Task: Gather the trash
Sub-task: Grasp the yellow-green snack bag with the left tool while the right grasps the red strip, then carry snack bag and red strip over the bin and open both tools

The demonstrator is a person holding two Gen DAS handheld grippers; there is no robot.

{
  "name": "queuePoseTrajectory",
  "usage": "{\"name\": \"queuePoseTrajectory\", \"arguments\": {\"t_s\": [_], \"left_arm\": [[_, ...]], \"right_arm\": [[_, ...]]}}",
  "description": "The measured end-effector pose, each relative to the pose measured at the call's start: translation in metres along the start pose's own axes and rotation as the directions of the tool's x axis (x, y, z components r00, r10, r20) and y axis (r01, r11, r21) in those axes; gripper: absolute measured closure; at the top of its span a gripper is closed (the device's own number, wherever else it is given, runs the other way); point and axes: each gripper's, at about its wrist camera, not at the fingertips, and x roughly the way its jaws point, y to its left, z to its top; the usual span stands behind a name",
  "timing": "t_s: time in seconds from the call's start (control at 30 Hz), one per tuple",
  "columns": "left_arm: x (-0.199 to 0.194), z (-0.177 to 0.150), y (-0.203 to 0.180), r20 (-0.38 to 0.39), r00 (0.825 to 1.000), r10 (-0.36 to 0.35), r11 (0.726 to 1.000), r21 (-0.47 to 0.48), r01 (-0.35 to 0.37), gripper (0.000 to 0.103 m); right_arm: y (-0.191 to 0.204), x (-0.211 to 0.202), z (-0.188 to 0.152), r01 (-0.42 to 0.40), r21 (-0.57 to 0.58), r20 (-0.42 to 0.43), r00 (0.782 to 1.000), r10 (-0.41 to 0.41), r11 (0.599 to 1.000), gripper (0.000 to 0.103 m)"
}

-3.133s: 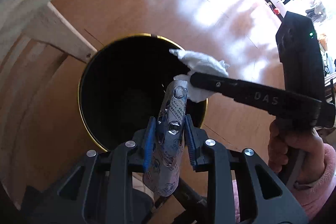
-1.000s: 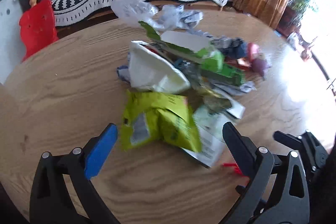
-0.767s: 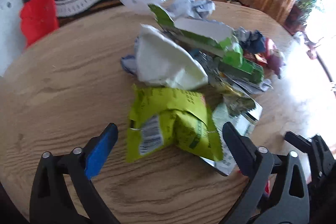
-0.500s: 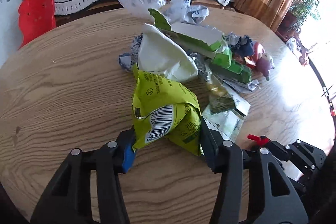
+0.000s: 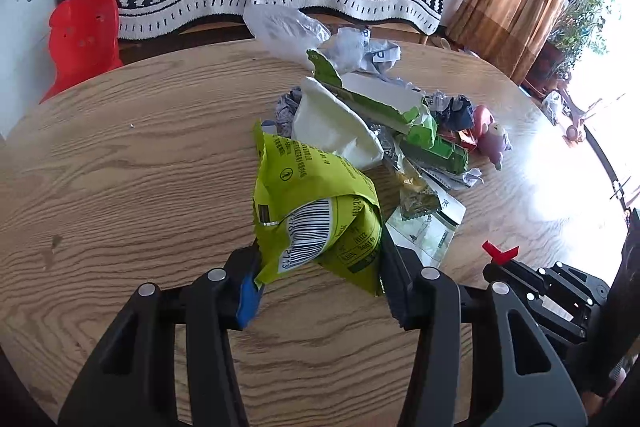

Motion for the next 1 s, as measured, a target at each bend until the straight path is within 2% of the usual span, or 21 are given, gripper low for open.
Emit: {"name": "queuePoseTrajectory", "arguments": {"t_s": [0.27,0.47,0.57,0.67,0.77,0.87,0.97,1.0], "left_arm": [[-0.004,-0.002,0.000,0.007,1.000,-0.004,1.000,0.007,0.004,0.054],[-0.007,-0.004,0.000,0.004,1.000,-0.006,1.000,0.012,0.006,0.054],[-0.016,-0.005,-0.007,0.029,1.000,-0.011,1.000,0.022,0.010,0.054],[-0.038,-0.010,-0.032,0.090,0.996,-0.016,0.997,0.081,0.008,0.054],[-0.055,-0.017,-0.069,0.109,0.989,-0.105,0.987,0.130,0.091,0.054],[-0.065,-0.028,-0.128,0.083,0.976,-0.199,0.958,0.228,0.176,0.053],[-0.068,-0.047,-0.196,0.003,0.948,-0.317,0.903,0.305,0.301,0.053],[-0.065,-0.056,-0.223,-0.043,0.935,-0.352,0.878,0.332,0.346,0.053]], "right_arm": [[-0.009,-0.001,0.002,-0.019,0.041,0.000,1.000,0.019,0.999,0.093],[-0.012,-0.004,0.006,-0.008,0.049,0.018,1.000,0.007,0.999,0.093],[-0.020,-0.017,0.007,0.004,0.053,0.039,0.999,-0.006,0.999,0.093],[-0.039,-0.041,0.006,0.027,0.067,0.065,0.997,-0.031,0.997,0.093],[-0.068,-0.075,-0.002,0.069,0.105,0.094,0.992,-0.079,0.992,0.093],[-0.107,-0.113,-0.019,0.122,0.160,0.102,0.985,-0.140,0.979,0.093],[-0.150,-0.155,-0.047,0.176,0.230,0.090,0.975,-0.201,0.957,0.093],[-0.168,-0.171,-0.061,0.197,0.265,0.081,0.971,-0.226,0.944,0.093]]}}
